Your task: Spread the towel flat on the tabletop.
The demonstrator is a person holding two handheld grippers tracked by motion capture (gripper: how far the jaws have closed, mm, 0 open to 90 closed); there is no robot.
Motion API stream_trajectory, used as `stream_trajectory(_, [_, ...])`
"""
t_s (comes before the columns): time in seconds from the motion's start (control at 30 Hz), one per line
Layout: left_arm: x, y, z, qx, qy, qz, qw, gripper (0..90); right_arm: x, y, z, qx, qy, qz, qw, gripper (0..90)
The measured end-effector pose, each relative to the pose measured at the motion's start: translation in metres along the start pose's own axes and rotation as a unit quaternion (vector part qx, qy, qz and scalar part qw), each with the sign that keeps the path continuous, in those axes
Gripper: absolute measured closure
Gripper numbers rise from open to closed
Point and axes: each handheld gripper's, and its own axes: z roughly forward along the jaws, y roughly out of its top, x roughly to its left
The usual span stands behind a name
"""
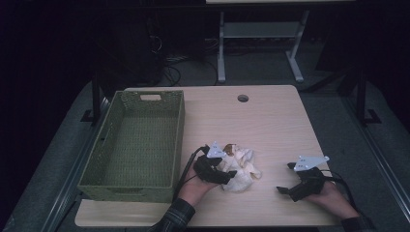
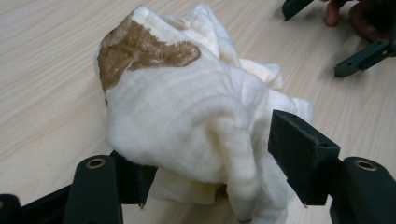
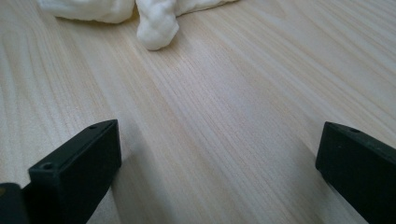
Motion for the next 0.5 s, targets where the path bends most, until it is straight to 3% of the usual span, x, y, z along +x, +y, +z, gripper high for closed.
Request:
stream_trajectory(0.13, [0.002, -0.002, 0.004, 0.013, 0.007, -0.002, 0.9999, 33.8, 0.0, 0.0, 0.0, 0.002, -0.005, 0.005, 1.0, 1.0])
stream_trajectory(0.17, [0.003, -0.003, 0.005, 0.017, 0.005, -0.002, 0.9998, 33.8, 0.001, 0.001, -0.001, 0.003, -0.006, 0.007, 1.0, 5.6])
stream_trajectory(0.2, [0.005, -0.004, 0.007, 0.02, 0.003, -0.005, 0.9998, 34.0, 0.001, 0.004, -0.005, -0.007, 0.001, -0.002, 1.0, 29.8])
stream_trajectory(0.27, [0.005, -0.005, 0.007, 0.023, 0.002, -0.01, 0.9997, 34.2, 0.0, 0.007, -0.005, -0.006, 0.009, -0.001, 0.9999, 31.2])
stream_trajectory(0.3, [0.008, -0.006, 0.007, 0.021, 0.001, -0.011, 0.9997, 34.2, 0.0, 0.013, -0.006, -0.017, 0.016, -0.002, 0.9997, 40.9])
stream_trajectory(0.4, [0.008, -0.006, 0.008, 0.019, 0.001, -0.012, 0.9997, 34.3, 0.002, 0.024, -0.006, -0.041, 0.032, -0.006, 0.9986, 44.6])
stream_trajectory(0.5, [0.007, -0.005, 0.009, 0.021, -0.001, -0.011, 0.9997, 34.3, 0.006, 0.033, 0.0, -0.048, 0.054, -0.007, 0.9974, 48.3])
